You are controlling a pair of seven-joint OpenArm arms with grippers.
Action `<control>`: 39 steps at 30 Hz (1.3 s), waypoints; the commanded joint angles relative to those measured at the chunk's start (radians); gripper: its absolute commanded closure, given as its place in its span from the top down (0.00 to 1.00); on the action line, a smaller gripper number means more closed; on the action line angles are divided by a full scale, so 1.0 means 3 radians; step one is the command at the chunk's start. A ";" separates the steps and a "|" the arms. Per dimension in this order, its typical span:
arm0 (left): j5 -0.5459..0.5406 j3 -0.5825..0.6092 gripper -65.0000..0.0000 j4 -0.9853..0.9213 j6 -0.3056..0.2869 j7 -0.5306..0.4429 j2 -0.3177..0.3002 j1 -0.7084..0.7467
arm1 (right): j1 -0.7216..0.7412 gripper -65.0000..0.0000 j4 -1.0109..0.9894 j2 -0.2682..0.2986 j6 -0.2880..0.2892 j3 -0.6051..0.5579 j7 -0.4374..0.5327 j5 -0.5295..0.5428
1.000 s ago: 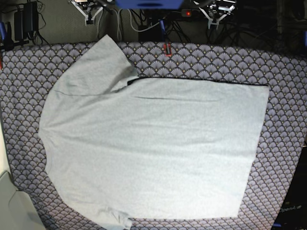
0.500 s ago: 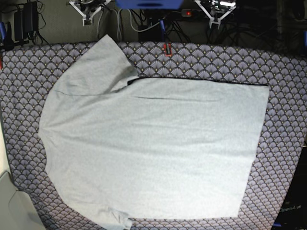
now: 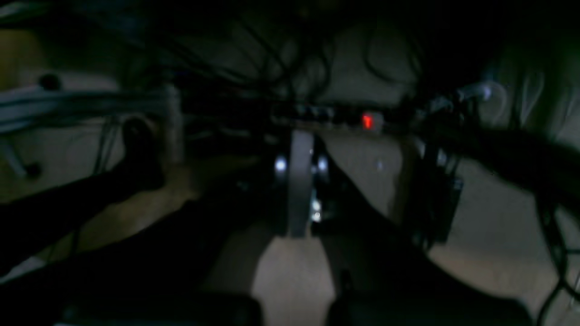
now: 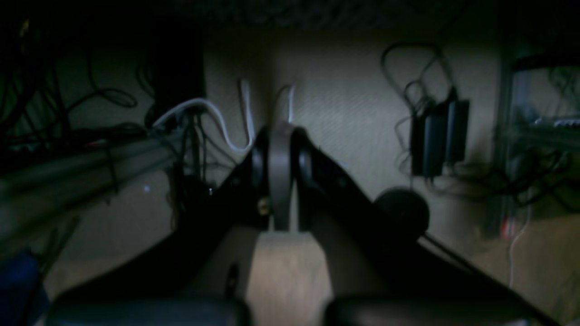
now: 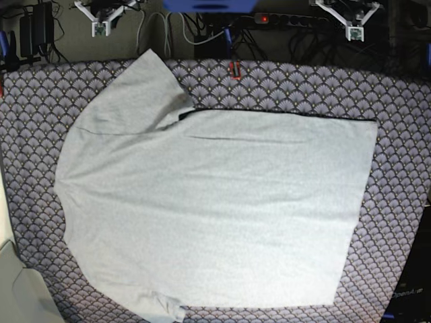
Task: Fold the T-shirt properly
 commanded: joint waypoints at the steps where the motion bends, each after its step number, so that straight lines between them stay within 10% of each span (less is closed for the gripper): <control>1: -0.0008 -0.0040 0.00 0.0210 -0.0012 -0.0058 -0.0013 0.0111 | -0.0102 0.00 0.0218 0.0011 0.0015 0.0003 0.0081 0.0006; 7: -0.0013 -0.0076 0.00 0.1304 -0.0002 0.0049 -0.0008 0.0444 | -0.0425 0.00 0.1338 0.0103 0.0015 0.0003 0.0081 0.0006; 13: -0.0176 -0.0367 0.01 0.1708 -0.0012 0.0985 0.0017 0.0024 | -0.0205 0.00 0.1932 0.0129 0.0020 -0.0007 -0.0481 0.0011; 21: -0.1163 -0.1206 0.09 0.1698 -0.0017 0.2125 -0.0008 -0.0533 | 0.0281 0.24 0.1947 0.0144 0.0040 0.0315 -0.1652 0.1177; 27: -0.1363 -0.1390 0.33 0.1703 -0.0023 0.2223 -0.0110 -0.0615 | 0.0455 0.26 0.1942 0.0139 0.0808 0.0852 -0.2087 0.2098; 39: -0.1358 -0.1410 0.34 0.1698 -0.0427 0.2243 -0.0121 -0.0779 | 0.0915 0.26 0.1768 0.0124 0.1621 0.1532 -0.3330 0.2952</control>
